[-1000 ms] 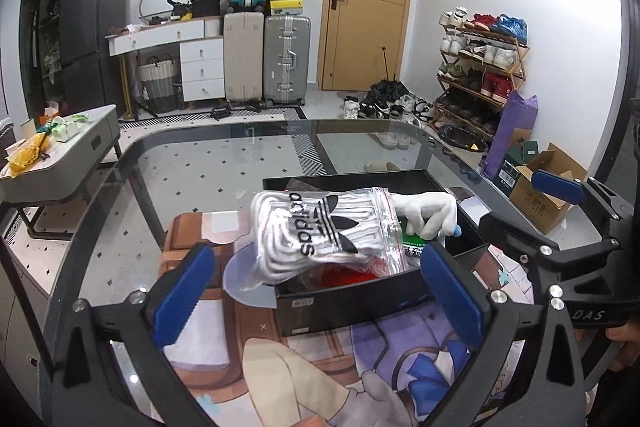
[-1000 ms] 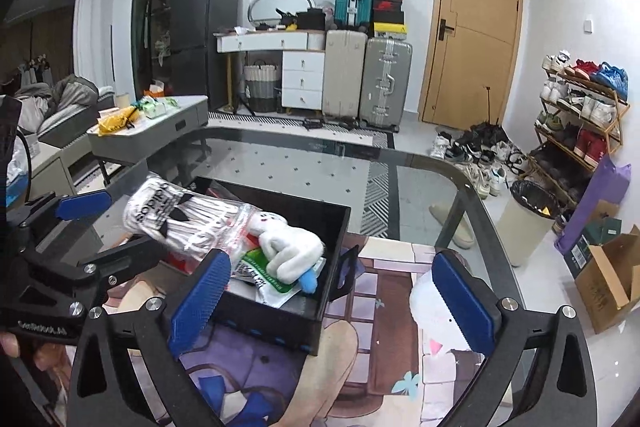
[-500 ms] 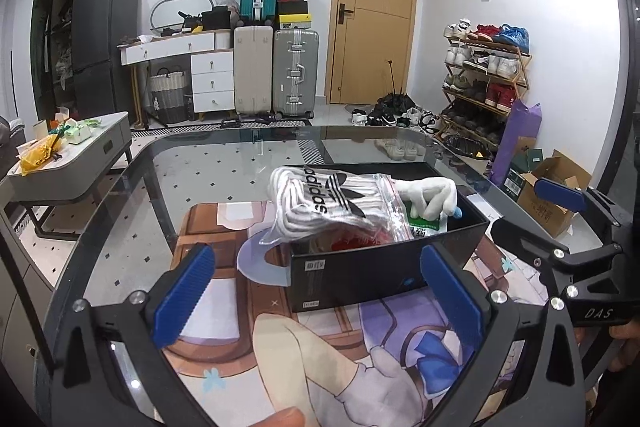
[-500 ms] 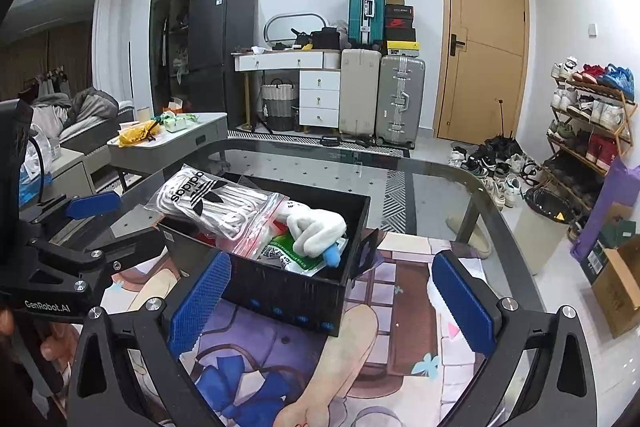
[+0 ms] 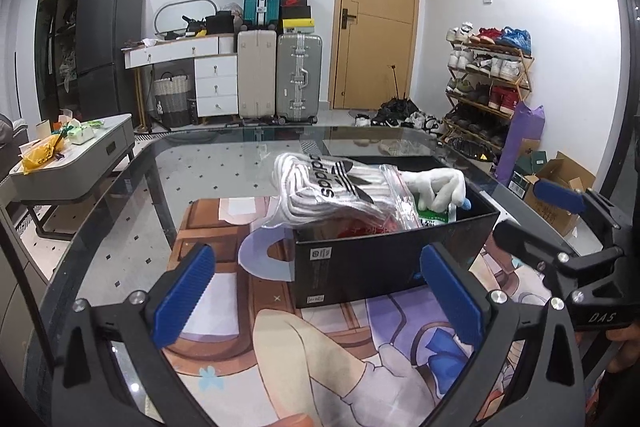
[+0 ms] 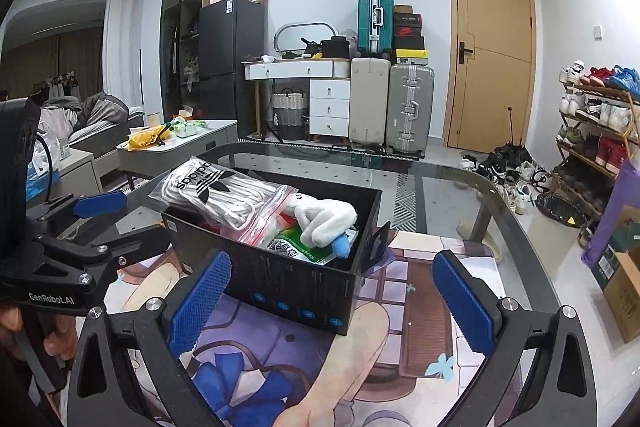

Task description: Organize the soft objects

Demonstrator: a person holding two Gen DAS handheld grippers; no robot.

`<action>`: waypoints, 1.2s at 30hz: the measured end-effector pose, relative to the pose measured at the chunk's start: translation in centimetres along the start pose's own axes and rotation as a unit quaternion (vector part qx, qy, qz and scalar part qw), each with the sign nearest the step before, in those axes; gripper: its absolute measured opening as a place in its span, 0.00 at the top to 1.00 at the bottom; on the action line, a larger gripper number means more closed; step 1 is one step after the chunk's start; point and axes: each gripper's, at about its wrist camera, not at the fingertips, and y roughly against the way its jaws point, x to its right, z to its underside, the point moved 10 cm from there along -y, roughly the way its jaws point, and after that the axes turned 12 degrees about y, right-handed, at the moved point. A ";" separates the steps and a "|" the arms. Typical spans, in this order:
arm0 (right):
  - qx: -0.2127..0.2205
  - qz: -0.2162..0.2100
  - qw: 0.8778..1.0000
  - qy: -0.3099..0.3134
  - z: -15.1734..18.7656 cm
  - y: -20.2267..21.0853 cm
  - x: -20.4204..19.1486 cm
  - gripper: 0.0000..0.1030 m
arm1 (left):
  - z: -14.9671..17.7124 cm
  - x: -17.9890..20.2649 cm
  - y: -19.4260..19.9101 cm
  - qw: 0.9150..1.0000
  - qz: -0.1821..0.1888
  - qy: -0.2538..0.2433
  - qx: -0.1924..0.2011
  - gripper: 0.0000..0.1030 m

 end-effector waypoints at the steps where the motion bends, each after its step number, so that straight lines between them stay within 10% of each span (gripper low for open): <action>1: 0.002 0.000 1.000 -0.002 0.0 0.0 0.1 0.01 | 0.0 0.0 0.1 1.000 0.001 0.000 0.002 0.00; 36: 0.026 0.009 1.000 -0.010 -0.3 0.8 0.5 0.00 | -0.1 -0.8 0.7 0.999 0.011 0.028 0.010 0.00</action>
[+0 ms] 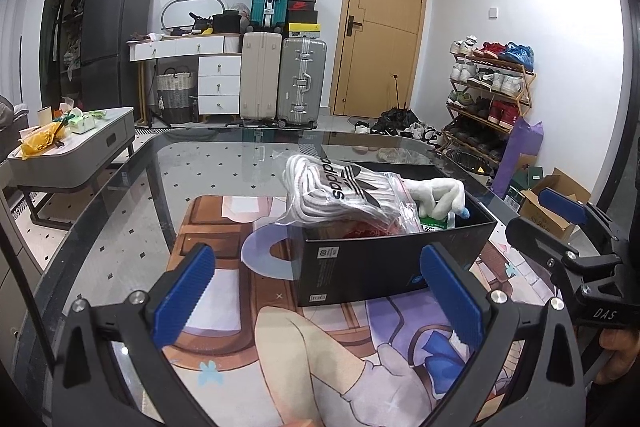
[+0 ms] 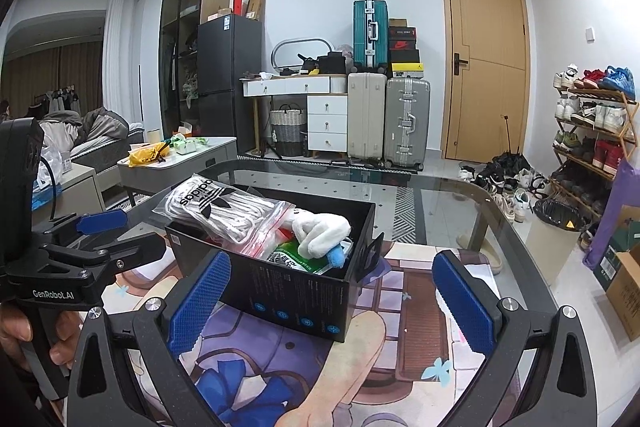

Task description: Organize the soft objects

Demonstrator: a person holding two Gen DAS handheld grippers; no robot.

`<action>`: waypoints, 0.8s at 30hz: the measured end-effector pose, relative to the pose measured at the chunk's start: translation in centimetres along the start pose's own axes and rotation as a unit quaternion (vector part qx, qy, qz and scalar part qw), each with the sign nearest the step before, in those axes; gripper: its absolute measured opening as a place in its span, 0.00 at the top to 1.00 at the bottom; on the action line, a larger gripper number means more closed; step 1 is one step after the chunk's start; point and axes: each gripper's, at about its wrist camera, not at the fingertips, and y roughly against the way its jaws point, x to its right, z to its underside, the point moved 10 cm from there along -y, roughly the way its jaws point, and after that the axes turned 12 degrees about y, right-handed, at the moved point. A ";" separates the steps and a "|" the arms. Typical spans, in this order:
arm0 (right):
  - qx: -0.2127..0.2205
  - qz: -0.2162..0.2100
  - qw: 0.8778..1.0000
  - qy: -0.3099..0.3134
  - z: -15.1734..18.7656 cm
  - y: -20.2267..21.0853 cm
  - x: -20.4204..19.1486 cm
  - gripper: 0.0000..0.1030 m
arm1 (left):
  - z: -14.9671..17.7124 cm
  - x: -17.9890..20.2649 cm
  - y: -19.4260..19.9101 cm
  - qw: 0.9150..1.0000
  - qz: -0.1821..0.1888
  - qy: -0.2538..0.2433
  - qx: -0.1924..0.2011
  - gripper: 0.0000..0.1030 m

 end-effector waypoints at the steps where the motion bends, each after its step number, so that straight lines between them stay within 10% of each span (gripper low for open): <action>1: 0.000 0.000 1.000 0.000 0.0 0.0 0.0 0.00 | 0.0 0.1 0.1 1.000 0.000 0.000 0.000 0.00; 24: 0.000 0.000 1.000 0.000 0.0 0.0 0.0 0.00 | -0.2 0.0 0.2 1.000 -0.002 -0.004 0.003 0.00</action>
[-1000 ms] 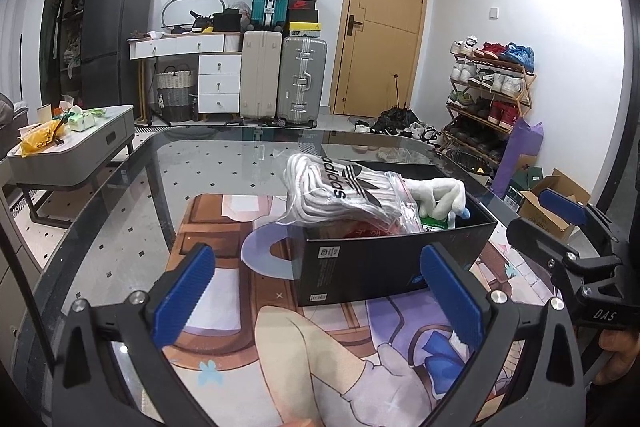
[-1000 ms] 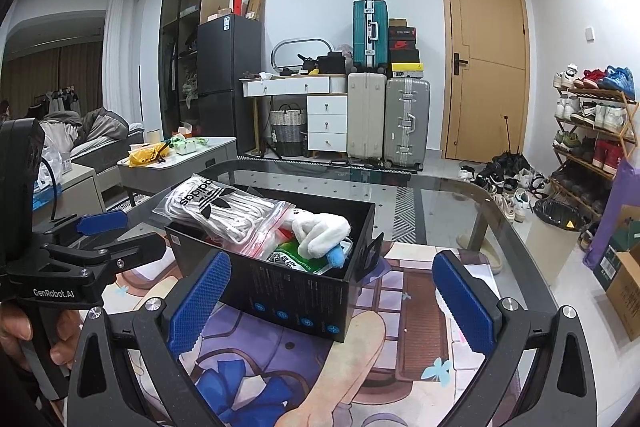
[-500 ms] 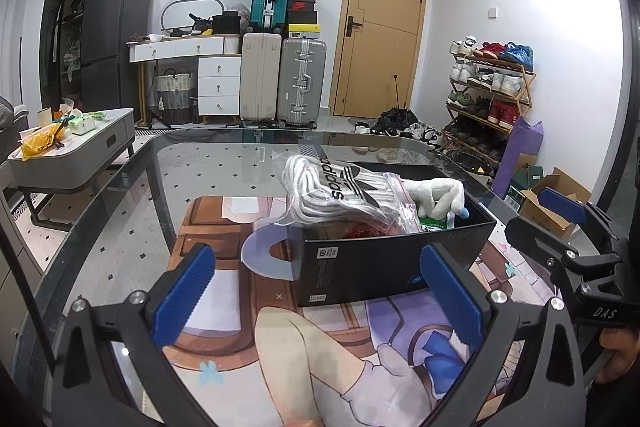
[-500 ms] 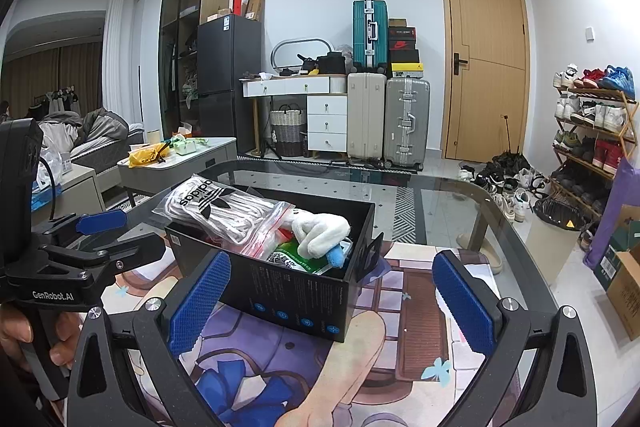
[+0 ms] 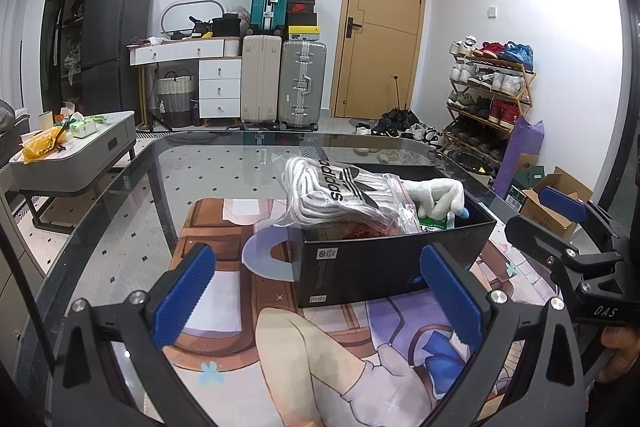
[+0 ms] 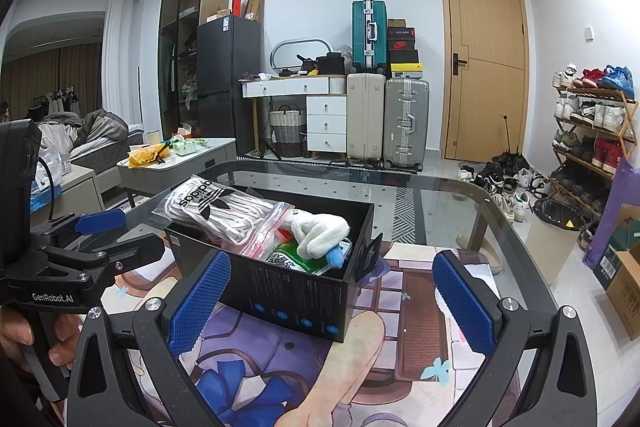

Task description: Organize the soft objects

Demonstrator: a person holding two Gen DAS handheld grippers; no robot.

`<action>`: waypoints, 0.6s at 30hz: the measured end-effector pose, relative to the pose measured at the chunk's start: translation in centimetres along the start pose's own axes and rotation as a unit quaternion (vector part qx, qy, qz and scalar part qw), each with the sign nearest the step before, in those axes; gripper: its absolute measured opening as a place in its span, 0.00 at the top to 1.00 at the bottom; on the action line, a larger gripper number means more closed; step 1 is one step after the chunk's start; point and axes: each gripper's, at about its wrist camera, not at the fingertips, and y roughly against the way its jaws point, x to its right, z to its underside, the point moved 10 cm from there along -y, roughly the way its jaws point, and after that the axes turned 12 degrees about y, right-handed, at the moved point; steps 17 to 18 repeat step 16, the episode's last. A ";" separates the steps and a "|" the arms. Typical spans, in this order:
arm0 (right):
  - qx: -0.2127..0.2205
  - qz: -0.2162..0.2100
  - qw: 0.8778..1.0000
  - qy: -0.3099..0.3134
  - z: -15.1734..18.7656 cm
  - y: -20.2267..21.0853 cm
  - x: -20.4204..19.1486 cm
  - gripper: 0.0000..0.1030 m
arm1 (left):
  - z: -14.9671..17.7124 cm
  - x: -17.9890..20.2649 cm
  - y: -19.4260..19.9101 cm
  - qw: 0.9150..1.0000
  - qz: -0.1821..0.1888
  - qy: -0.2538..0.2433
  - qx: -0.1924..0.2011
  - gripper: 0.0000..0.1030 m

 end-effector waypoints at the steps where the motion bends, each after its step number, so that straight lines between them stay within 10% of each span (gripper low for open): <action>1: 0.000 0.000 1.000 0.000 0.0 0.0 0.0 0.00 | -0.1 -0.1 0.0 1.000 0.000 0.000 0.000 0.00; 18: 0.000 0.000 1.000 0.000 0.1 -0.1 0.0 0.00 | 0.0 -0.1 -0.1 1.000 -0.002 -0.001 0.001 0.00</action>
